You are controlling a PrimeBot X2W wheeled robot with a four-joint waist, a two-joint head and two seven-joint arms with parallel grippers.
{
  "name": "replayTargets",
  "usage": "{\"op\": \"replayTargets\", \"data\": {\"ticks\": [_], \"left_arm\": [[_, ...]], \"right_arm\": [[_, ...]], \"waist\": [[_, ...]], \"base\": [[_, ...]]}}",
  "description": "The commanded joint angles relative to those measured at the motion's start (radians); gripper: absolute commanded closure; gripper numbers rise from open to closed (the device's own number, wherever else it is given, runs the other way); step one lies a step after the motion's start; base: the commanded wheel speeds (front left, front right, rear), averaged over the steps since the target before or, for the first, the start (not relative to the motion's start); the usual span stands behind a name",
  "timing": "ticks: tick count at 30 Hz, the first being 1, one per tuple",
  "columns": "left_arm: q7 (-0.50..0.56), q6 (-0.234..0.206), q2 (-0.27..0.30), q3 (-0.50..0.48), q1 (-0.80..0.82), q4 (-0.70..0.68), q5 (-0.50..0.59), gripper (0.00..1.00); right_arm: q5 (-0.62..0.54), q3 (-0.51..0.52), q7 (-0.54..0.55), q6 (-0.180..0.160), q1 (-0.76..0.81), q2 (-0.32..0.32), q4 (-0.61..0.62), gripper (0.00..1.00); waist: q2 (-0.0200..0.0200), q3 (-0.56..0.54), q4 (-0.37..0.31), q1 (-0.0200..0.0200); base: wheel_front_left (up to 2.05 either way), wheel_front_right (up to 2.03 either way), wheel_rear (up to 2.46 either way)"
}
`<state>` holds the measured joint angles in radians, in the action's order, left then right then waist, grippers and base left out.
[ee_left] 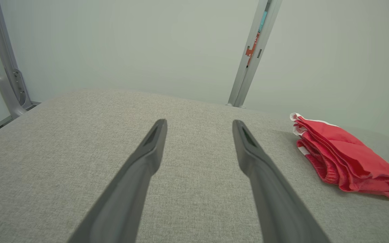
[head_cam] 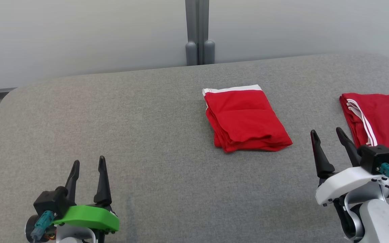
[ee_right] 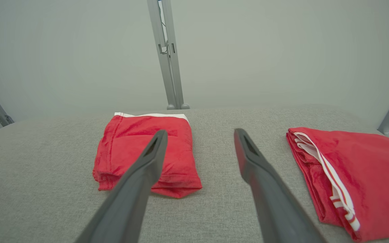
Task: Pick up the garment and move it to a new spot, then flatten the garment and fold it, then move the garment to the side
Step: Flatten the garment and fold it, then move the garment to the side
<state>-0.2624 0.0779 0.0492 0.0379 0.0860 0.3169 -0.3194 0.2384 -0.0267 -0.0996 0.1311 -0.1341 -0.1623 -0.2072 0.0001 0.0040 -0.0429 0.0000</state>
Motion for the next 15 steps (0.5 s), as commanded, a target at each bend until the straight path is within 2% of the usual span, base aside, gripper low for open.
{"op": "replayTargets", "data": {"ticks": [1,15], "left_arm": [[-0.003,0.0,0.003,-0.002,-0.012,-0.003,-0.002,0.0],[-0.003,0.0,0.003,0.005,0.017,-0.012,-0.002,0.0]], "right_arm": [[-0.007,0.005,-0.011,-0.001,-0.003,0.0,0.006,0.0],[0.002,0.01,0.051,-0.001,-0.031,-0.004,-0.006,0.0]], "waist": [[-0.0001,0.002,0.002,0.0],[-0.0001,0.019,0.025,0.0]], "base": [[0.0,0.0,0.0],[0.0,0.0,0.0]]}}
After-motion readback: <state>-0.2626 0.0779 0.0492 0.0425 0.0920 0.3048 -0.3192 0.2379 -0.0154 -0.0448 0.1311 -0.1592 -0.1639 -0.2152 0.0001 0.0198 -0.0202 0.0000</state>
